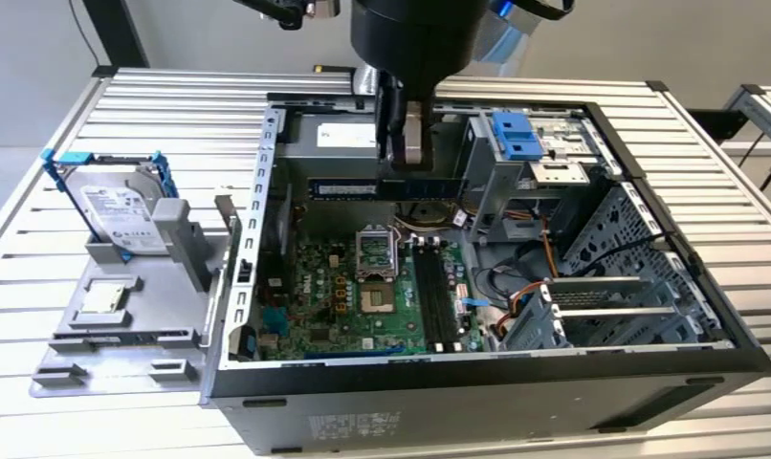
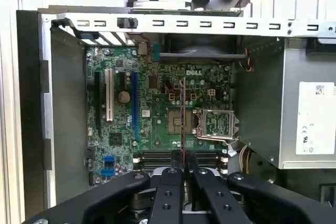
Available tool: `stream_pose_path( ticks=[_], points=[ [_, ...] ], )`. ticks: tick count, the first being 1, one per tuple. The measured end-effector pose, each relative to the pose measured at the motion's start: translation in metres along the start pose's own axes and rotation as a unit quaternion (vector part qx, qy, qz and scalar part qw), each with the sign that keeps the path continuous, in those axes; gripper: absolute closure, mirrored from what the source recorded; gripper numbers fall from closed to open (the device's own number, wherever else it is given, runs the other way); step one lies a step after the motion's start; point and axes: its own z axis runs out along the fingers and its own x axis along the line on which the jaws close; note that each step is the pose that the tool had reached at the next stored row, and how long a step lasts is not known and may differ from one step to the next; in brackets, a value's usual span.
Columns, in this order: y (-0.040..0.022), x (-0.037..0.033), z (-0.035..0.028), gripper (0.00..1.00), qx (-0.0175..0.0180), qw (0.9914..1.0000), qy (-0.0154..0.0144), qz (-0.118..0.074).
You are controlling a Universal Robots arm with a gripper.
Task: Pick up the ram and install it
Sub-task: 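Pick up the ram and move it above insertion slot, then insert the ram into the slot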
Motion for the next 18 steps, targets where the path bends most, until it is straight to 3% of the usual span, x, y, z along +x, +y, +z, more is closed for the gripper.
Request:
stream_pose_path(
  ticks=[4,18],
  points=[
    [0.0,-0.0151,0.0014,1.0,0.0,1.0,0.0,0.0],
    [0.0,-0.0186,0.0022,1.0,0.0,1.0,0.0,0.0]
  ],
)
